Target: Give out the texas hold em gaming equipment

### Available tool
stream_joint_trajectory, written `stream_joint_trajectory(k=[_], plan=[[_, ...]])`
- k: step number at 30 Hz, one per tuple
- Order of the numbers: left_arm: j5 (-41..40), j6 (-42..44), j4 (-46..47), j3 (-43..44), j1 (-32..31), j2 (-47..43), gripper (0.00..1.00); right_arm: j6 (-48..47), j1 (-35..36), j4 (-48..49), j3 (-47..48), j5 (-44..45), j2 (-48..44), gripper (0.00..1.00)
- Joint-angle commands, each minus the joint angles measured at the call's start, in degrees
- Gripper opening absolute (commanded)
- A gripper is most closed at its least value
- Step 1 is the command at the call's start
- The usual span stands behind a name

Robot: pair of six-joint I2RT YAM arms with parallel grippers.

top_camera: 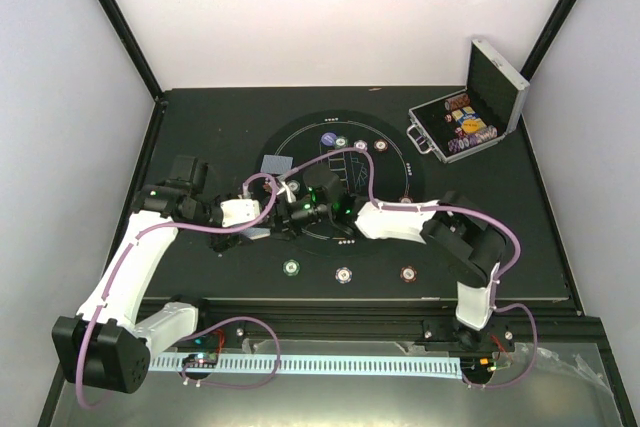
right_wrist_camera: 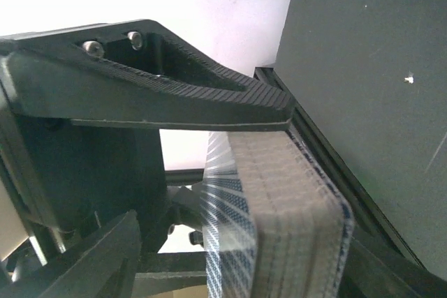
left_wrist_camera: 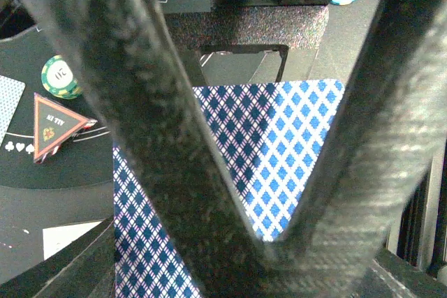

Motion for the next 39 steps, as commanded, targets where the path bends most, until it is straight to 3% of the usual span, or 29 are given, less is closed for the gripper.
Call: stream_joint_trajectory(k=[1, 9, 18, 39], plan=[[2.3, 1.3, -0.7, 2.3, -0.2, -1.4, 0.02, 1.2, 0.5, 2.0, 1.9, -1.3, 1.8, 0.7], [2.0, 1.3, -1.1, 2.2, -0.2, -1.8, 0.01, 1.3, 0.6, 1.2, 4.5, -1.4, 4.7, 0.6], [1.2, 1.3, -1.2, 2.5, -0.2, -2.1, 0.01, 0.9, -0.8, 2.3, -0.2, -1.5, 4.9, 0.5], [-0.6, 0.8, -1.3, 2.4, -0.2, -1.7, 0.02, -2.3, -4.4, -1.1, -4.9, -2.4, -2.6, 0.48]])
